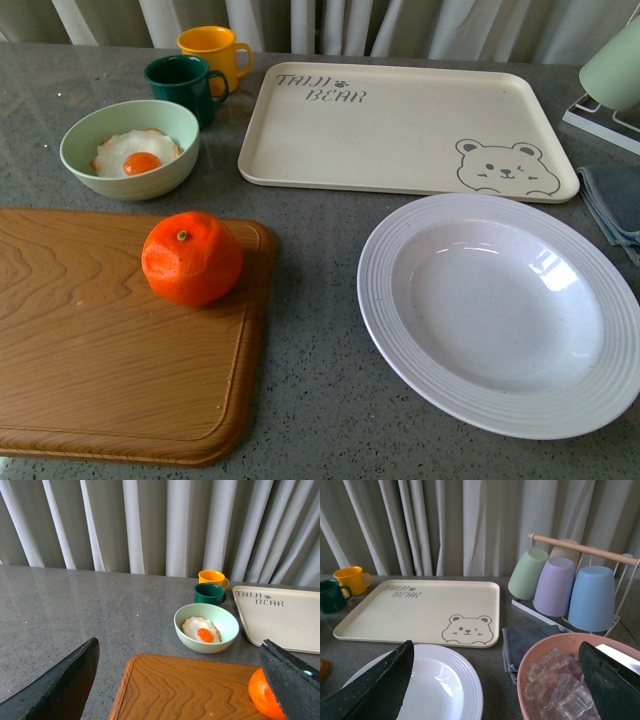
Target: Place orange and plate with both arms
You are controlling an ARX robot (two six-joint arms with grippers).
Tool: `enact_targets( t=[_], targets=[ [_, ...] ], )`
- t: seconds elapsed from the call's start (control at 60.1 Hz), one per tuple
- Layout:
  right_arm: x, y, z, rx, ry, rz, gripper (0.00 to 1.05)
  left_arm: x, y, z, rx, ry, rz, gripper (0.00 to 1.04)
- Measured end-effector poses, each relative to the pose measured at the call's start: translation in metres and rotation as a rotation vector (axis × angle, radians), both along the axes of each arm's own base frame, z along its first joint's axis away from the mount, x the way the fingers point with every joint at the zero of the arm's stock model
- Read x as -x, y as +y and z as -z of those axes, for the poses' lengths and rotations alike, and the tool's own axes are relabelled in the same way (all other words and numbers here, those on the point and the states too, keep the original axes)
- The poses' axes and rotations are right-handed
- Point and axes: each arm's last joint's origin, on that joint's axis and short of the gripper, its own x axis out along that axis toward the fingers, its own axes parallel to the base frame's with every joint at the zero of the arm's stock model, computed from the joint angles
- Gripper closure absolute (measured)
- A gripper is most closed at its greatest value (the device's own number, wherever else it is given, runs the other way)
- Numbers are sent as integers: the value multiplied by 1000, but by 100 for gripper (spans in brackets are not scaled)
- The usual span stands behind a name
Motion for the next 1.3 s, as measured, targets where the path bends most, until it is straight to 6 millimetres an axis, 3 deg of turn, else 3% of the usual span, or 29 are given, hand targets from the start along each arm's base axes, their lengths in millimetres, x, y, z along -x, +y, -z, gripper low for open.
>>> enact_targets(
  t=[0.914,0.981,1.048,1.297],
  targets=[
    [0,0,0,0,0,0,9,0,0,0,1,3,-1,9],
    [0,0,0,0,0,1,9,0,-1,1,21,166,-18,9],
    [0,0,0,0,0,0,9,-11,-7,1,17,367,-7,9],
    [0,0,0,0,0,0,9,-59,-19,-4,22,372,62,9]
  ],
)
